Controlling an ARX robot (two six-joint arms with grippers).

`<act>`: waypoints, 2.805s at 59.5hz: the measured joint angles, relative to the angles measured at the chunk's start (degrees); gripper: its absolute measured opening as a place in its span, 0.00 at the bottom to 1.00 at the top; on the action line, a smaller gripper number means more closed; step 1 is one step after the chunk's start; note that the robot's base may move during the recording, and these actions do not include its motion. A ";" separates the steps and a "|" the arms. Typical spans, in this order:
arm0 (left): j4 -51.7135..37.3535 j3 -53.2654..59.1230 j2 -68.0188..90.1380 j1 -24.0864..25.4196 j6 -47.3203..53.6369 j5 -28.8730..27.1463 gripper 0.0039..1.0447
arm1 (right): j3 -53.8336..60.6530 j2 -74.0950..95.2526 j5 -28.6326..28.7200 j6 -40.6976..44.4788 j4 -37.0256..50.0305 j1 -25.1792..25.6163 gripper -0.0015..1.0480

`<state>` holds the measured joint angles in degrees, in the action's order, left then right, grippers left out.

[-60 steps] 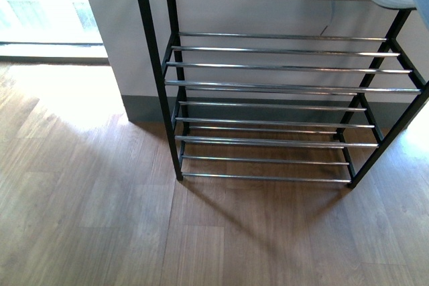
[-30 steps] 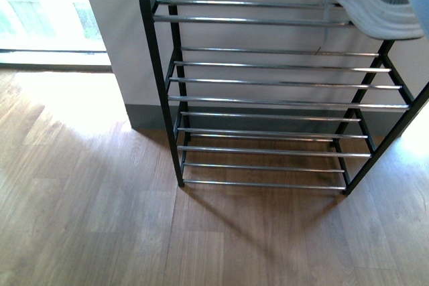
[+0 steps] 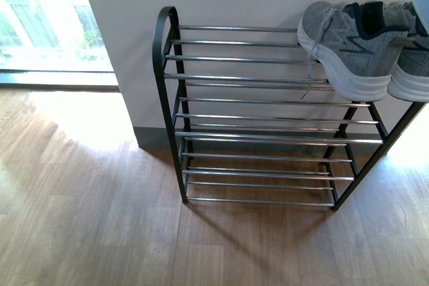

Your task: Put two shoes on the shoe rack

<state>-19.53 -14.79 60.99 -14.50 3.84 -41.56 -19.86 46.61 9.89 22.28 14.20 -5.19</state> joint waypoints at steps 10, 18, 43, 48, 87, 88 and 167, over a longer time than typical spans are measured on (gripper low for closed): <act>0.00 0.00 0.02 0.00 0.02 -0.09 0.02 | 0.00 -0.09 0.28 0.00 0.00 -0.04 0.02; 0.00 0.00 0.02 0.31 0.00 -0.42 0.02 | 0.00 0.13 0.63 0.00 0.00 -0.17 0.02; 0.00 0.00 0.02 0.24 0.02 -0.24 0.02 | -14.21 28.65 -1.64 -15.12 11.76 -6.84 0.02; 0.00 0.00 0.02 0.24 0.02 -0.22 0.02 | -19.98 38.32 -3.96 -14.95 12.59 -8.55 0.02; 0.00 0.00 0.02 0.24 0.02 -0.24 0.02 | -70.53 87.62 -20.59 -5.46 -6.51 -7.67 0.02; 0.00 0.00 0.02 0.24 0.02 -0.24 0.02 | -71.23 88.04 -20.90 -5.46 -6.86 -7.54 0.02; 0.00 0.00 0.02 0.24 0.00 -0.24 0.02 | -80.17 86.88 -20.74 -27.63 -28.85 -4.66 0.56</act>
<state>-19.53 -14.79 61.01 -14.26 3.84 -41.80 -100.03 133.49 -10.85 -5.34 -14.66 -9.85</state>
